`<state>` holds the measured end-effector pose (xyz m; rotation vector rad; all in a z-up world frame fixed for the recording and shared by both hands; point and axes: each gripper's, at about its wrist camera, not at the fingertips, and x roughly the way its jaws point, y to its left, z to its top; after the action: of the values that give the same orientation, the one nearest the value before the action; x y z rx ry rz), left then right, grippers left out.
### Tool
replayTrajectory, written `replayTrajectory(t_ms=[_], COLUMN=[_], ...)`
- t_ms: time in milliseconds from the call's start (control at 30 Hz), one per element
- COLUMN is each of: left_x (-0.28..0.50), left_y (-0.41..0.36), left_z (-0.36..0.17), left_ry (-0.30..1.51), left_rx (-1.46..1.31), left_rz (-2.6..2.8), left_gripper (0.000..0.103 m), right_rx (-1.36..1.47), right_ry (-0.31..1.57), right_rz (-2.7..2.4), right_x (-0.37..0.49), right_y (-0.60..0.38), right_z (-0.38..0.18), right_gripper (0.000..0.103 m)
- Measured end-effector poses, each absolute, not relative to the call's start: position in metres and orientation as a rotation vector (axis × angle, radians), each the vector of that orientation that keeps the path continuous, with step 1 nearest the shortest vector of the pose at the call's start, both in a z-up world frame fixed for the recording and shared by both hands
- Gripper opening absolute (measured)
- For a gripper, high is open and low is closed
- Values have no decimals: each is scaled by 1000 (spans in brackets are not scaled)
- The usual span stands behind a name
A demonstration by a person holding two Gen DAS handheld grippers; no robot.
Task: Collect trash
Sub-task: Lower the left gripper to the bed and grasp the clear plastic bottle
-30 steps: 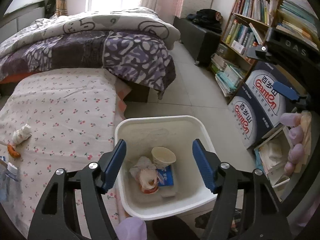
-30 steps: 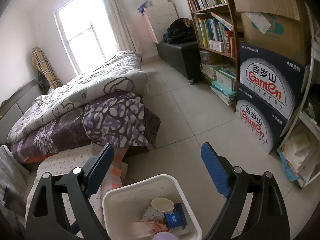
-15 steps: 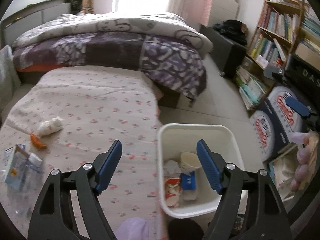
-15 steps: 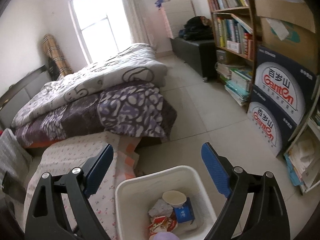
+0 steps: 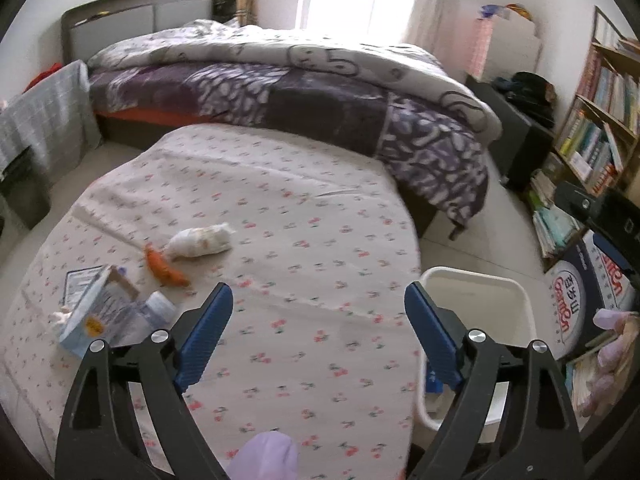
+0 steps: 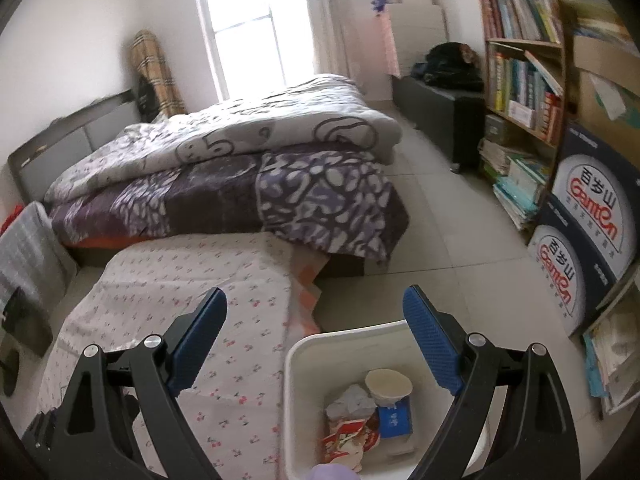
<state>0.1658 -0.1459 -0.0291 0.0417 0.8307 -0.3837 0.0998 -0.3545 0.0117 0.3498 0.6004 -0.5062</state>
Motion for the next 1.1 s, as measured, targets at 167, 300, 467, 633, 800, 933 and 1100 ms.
replayTrajectory(t_ms=[167,300,467,633,800,933,1100], left_x=[173,178,186,193,208,224,228], left_y=[-120,-101,-77,-51,-18,20,45], left_z=[-33,-37,-43,-49,-56,-60,-66], left_ry=[847,866,900,927,989,1094,1205], left_rx=[38,49,55,81,130,89,42], left_rz=[-337,-297,-244,-181,-116,-129,-215], left_gripper=[86,86,86,86,86,86,86], right_rx=[321,301,290,277,232,212,199], right_ry=[626,648,676,722,760,789,817], right_rz=[-462,-427,-379,-308,-245,-213,-201], right_x=[114,124,139,156,171,181,192], right_y=[-330,-311,-288,-259,-228,-211,-197], right_z=[8,4,-1,-9,-17,-23,-32], right_gripper=[87,87,87,87,87,87,87])
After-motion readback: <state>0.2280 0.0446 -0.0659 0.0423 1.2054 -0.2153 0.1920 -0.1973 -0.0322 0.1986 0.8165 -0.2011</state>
